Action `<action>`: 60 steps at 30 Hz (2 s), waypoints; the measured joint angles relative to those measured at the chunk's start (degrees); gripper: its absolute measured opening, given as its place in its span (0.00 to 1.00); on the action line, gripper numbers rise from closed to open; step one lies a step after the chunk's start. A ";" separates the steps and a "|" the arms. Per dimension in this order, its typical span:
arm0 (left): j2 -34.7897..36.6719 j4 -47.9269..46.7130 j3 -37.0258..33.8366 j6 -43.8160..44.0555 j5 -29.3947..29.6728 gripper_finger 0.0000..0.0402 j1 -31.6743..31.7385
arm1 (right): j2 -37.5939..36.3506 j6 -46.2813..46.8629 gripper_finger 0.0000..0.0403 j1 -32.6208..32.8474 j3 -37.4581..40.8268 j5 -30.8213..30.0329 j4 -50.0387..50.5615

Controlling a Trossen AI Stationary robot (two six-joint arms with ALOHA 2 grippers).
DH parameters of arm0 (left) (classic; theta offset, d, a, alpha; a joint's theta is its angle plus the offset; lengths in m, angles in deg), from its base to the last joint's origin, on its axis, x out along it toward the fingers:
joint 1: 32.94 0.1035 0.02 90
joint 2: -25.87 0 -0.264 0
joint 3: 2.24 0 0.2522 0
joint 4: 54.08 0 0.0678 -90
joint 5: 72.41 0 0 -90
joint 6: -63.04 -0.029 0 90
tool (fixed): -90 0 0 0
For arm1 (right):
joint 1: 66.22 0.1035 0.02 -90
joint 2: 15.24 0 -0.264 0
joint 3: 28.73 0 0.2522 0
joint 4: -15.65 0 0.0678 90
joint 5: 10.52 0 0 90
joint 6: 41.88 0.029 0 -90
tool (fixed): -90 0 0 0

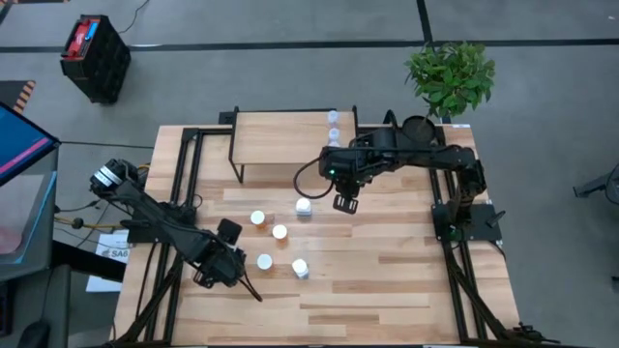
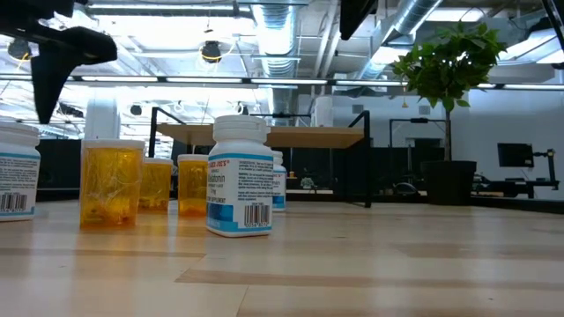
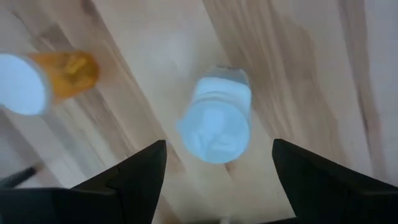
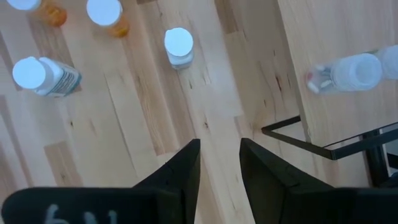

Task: Pick and place medicine bottles onto shelf by color
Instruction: Put the bottom left white pill bottle on the shelf

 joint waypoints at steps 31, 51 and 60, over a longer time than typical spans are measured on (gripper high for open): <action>-0.02 9.76 -4.31 -4.31 -1.61 0.70 2.45 | 0.00 -0.67 0.33 0.80 0.00 0.01 0.04; -0.02 10.63 -7.91 3.40 -0.61 0.70 2.45 | 0.00 -2.55 0.33 1.33 0.00 0.00 0.02; -0.02 11.98 -7.91 0.52 -0.47 0.70 2.45 | 0.00 -2.61 0.33 1.28 0.00 0.00 0.02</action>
